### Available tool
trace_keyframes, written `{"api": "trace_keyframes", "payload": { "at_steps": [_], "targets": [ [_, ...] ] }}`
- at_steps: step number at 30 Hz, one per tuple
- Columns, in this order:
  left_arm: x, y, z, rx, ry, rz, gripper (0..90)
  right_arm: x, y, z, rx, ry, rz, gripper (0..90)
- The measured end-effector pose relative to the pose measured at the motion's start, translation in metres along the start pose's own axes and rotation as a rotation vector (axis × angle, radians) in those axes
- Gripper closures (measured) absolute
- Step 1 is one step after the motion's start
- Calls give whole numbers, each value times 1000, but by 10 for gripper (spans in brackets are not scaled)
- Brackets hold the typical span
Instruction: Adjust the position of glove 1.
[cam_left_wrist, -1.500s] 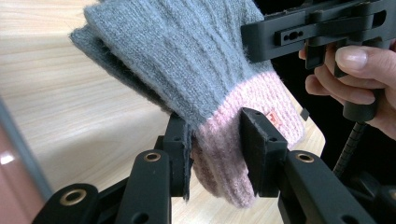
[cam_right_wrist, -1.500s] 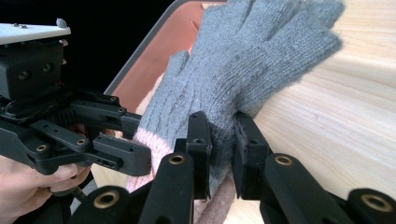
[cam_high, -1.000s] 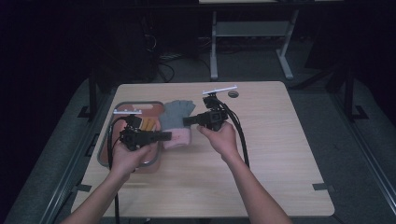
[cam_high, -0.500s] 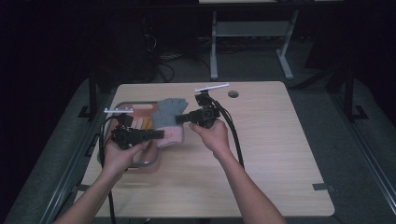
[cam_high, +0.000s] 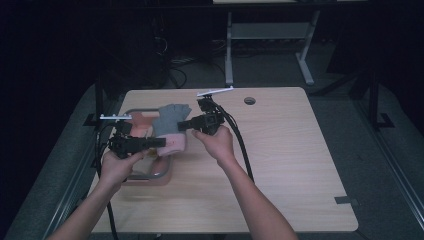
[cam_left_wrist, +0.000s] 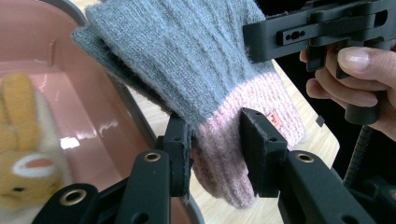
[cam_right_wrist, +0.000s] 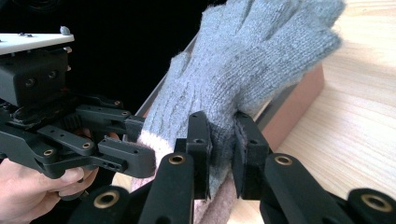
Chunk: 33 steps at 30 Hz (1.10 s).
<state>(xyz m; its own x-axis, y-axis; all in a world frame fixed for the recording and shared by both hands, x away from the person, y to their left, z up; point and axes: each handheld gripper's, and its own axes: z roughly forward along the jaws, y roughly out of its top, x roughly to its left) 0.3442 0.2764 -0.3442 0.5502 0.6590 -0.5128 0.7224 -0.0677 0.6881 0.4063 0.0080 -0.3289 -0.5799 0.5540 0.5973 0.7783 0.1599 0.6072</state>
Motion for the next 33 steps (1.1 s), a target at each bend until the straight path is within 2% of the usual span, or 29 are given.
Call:
{"api": "trace_keyframes", "payload": {
  "at_steps": [7,20,28,33],
  "targets": [
    [8,-1,-10,2,13,9,649,6,3,11,0,9,-4,787],
    [30,-6,-31,-15,35,-36,647,18,11,43,24,36,-12,787],
    [39,-9,-40,-7,49,-47,647,19,12,58,26,64,1,788],
    [47,-11,-44,-4,58,-59,646,21,13,70,36,63,1,787]
  ]
}}
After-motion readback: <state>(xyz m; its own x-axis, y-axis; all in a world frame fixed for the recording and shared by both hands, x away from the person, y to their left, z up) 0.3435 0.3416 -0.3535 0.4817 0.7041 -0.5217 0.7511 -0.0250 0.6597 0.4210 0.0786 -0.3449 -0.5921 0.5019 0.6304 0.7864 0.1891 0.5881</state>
